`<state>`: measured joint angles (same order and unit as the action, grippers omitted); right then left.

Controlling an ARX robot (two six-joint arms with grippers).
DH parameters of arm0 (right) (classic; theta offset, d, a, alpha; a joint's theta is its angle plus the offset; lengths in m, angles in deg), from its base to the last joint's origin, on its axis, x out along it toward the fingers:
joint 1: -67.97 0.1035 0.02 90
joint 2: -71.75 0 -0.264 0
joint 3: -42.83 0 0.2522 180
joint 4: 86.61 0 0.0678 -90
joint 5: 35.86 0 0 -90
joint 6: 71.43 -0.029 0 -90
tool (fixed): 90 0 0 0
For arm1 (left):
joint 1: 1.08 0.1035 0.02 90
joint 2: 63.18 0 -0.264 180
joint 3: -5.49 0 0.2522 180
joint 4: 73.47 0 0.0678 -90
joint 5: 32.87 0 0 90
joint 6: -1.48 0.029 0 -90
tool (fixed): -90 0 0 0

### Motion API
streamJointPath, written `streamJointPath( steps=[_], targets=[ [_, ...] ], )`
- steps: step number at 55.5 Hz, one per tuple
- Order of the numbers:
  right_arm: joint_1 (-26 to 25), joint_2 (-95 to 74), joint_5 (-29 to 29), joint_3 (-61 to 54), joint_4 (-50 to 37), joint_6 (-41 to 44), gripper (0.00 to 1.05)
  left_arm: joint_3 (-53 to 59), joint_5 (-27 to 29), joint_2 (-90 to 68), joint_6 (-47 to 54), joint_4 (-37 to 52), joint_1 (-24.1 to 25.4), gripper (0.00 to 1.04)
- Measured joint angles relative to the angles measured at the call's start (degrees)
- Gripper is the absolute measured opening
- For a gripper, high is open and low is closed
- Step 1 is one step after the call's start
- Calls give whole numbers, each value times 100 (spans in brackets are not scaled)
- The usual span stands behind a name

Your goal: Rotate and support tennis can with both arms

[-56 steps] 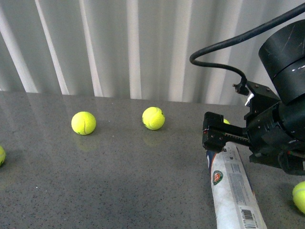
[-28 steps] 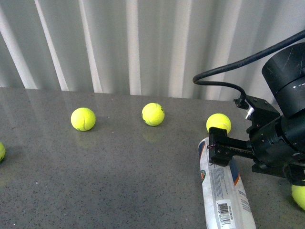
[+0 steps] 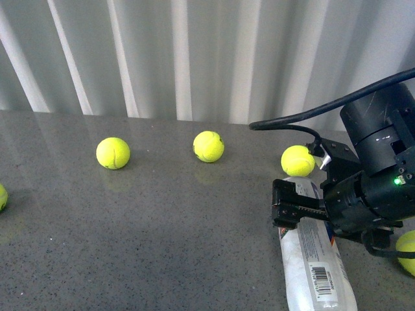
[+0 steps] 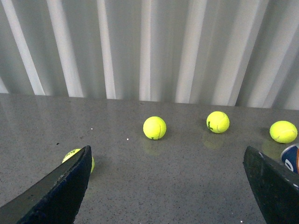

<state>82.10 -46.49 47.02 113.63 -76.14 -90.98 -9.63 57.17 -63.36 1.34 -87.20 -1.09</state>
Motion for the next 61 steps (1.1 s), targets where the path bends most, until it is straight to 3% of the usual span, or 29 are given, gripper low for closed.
streamJointPath(
  steps=[9,14,24,46,61],
  targets=[
    [50,-76,63,-22,-39,-24,95,0,-2,0,0,0,0,98],
    [48,-85,136,-24,-39,-15,78,0,-2,0,0,0,0,98],
    [15,-59,153,-76,-33,-7,54,0,0,0,0,0,0,98],
    [-11,63,251,-103,0,72,17,0,0,0,0,0,0,98],
    [57,210,291,-103,74,138,9,-2,0,0,0,0,0,98]
  ],
)
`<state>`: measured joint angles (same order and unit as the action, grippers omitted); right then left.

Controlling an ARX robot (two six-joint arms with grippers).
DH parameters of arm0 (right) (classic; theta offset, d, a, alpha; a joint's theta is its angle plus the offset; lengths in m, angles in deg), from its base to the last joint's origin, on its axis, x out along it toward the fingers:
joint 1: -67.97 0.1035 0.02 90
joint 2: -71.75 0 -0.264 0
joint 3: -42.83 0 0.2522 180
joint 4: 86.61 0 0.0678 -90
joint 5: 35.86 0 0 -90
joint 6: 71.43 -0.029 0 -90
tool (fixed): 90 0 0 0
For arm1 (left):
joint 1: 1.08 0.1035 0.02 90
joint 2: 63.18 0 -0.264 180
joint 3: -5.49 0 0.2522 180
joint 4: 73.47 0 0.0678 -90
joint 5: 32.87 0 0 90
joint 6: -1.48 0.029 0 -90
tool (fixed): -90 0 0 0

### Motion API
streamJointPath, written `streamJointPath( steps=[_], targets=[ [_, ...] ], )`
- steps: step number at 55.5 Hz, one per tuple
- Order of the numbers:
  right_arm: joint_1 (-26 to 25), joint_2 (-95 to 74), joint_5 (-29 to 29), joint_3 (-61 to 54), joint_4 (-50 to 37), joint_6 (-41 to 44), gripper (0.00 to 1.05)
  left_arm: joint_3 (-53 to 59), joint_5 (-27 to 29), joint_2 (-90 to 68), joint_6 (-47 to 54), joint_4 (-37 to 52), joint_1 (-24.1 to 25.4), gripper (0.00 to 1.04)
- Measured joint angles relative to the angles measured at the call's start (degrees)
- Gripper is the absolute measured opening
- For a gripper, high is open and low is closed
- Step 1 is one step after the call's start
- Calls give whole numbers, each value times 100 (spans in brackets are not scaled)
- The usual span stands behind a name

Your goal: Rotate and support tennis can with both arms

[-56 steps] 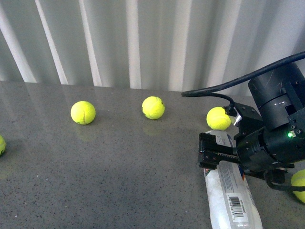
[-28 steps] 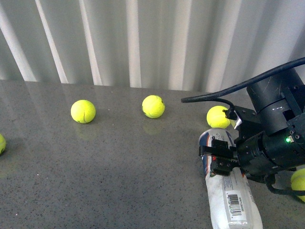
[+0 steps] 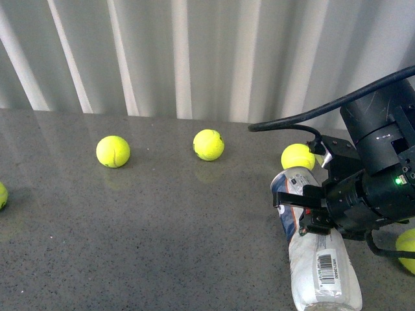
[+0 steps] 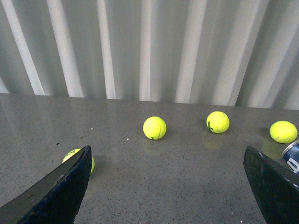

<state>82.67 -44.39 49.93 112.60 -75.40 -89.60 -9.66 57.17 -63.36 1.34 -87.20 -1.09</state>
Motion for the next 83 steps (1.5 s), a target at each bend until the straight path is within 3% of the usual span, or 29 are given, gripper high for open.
streamJointPath(
  steps=[12,28,37,44,53,61,83],
  targets=[
    [144,227,166,39,81,160,5,0,0,0,0,0,0,98],
    [479,505,1176,-114,-409,1344,5,2,0,0,0,0,0,98],
    [778,706,1860,-549,-1167,2846,5,2,-2,0,0,0,0,98],
    [1025,721,2358,-1099,-2350,4586,5,2,0,0,0,0,0,98],
    [1241,566,2065,-1539,-3762,7007,5,2,0,0,0,0,0,98],
    [1419,111,1600,-1425,-4387,8277,5,2,0,0,0,0,0,98],
    [2116,-1263,942,210,-3928,8505,5,0,0,0,0,0,0,98]
  ],
)
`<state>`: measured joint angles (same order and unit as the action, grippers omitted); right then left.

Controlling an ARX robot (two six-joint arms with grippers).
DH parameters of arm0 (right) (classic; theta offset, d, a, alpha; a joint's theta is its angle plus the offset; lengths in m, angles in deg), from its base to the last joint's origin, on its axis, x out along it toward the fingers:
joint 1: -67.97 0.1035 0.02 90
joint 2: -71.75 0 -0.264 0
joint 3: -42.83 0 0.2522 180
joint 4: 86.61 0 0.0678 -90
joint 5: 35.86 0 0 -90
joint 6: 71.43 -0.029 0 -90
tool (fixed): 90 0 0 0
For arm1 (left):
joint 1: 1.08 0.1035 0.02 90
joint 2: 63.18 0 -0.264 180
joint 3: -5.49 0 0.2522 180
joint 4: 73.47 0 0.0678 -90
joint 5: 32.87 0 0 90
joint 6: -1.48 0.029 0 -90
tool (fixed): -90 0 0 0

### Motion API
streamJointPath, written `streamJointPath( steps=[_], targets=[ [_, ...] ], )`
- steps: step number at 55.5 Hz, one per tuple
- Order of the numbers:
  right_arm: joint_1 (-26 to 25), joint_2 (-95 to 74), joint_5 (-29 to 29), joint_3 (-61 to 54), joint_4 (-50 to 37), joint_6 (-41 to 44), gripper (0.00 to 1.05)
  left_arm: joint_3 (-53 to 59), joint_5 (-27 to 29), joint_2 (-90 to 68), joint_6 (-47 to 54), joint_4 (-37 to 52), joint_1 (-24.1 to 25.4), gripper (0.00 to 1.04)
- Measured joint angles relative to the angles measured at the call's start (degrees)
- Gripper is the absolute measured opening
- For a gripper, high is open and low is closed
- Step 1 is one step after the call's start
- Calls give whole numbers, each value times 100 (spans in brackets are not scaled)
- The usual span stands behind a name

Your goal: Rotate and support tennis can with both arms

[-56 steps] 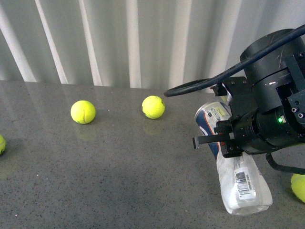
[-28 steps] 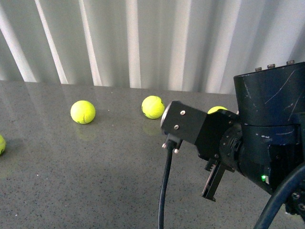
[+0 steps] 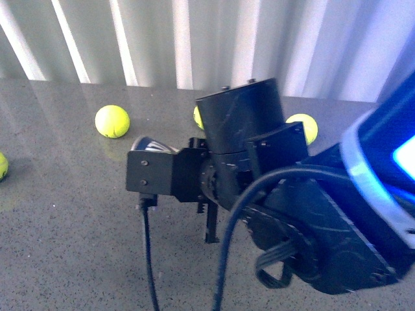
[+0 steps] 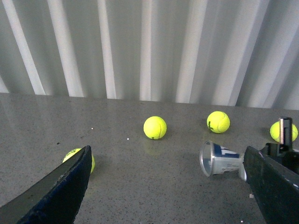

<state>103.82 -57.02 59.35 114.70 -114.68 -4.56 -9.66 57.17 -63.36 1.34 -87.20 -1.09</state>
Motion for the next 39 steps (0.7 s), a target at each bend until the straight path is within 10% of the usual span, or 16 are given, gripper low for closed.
streamJointPath(
  steps=[33,39],
  targets=[
    [223,-776,-24,1139,758,-597,5,2,0,0,0,0,0,98],
    [234,-776,-46,1141,750,-721,25,2,-2,0,0,0,0,98]
  ],
)
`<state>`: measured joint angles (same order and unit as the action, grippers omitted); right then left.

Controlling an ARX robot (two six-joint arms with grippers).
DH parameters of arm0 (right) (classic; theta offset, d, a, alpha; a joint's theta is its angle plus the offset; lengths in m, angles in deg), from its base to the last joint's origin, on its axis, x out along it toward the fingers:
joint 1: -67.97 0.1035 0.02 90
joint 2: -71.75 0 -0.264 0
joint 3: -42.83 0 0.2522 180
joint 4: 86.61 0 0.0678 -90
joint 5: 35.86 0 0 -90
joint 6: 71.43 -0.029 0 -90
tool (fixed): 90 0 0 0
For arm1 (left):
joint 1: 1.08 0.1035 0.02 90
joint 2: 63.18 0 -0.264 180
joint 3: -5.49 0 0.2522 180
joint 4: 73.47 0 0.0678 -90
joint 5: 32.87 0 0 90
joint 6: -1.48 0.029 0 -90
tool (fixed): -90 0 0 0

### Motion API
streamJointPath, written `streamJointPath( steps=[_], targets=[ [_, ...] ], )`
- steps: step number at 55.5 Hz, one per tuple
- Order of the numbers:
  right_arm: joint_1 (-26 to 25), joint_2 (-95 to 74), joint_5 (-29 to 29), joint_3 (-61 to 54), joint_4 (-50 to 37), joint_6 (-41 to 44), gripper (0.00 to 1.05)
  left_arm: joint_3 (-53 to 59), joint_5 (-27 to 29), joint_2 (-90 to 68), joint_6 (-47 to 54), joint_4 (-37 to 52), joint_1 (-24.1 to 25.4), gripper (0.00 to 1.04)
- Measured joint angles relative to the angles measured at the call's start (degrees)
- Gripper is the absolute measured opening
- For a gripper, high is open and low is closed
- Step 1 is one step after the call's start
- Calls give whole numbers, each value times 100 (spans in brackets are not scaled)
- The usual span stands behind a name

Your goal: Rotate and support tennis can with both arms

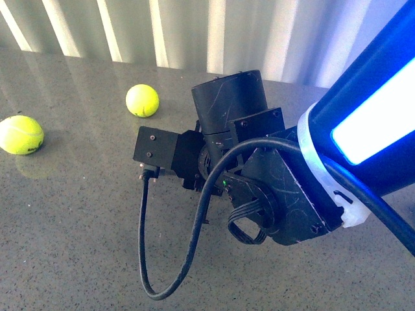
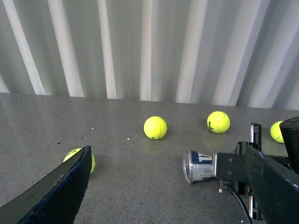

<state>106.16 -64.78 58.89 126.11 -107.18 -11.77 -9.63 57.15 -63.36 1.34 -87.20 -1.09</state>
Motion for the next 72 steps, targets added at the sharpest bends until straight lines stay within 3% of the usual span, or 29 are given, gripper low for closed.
streamJointPath(
  steps=[16,24,49,72],
  targets=[
    [4,-9,0,-48,13,-260,80,-2,2,0,0,0,0,98],
    [9,42,-13,-122,39,-354,100,0,0,0,0,0,0,98],
    [20,544,-4,-721,111,-575,97,0,2,0,0,0,0,98],
    [-173,1727,219,-2378,-793,-986,97,0,2,0,0,0,0,98]
  ],
)
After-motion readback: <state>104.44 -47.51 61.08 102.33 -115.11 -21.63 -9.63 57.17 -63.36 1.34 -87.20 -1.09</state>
